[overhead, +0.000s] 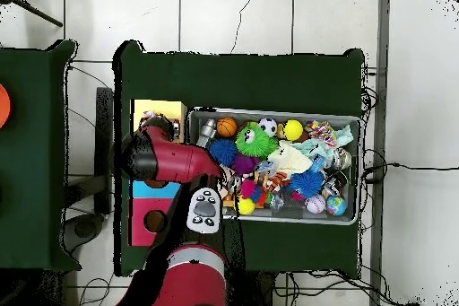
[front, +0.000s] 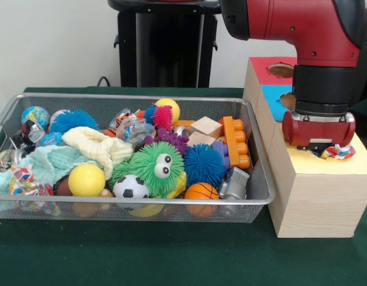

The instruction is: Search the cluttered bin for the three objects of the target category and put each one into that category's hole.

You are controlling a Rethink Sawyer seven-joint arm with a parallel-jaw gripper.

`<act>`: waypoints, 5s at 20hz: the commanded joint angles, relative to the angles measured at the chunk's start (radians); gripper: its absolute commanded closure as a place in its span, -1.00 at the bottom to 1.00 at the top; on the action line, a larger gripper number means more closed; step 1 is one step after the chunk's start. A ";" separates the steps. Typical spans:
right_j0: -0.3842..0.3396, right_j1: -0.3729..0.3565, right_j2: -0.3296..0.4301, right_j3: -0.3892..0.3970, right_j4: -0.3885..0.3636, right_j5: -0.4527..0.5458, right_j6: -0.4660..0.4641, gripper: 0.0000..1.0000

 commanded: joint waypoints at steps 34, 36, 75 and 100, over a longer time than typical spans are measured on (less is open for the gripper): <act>0.153 -0.062 -0.122 0.058 0.105 0.070 0.317 1.00; 0.171 -0.082 -0.142 0.066 0.111 0.078 0.317 1.00; 0.225 -0.059 -0.275 -0.028 0.186 0.406 0.306 -1.00; 0.266 -0.063 -0.314 -0.050 0.227 0.324 0.356 1.00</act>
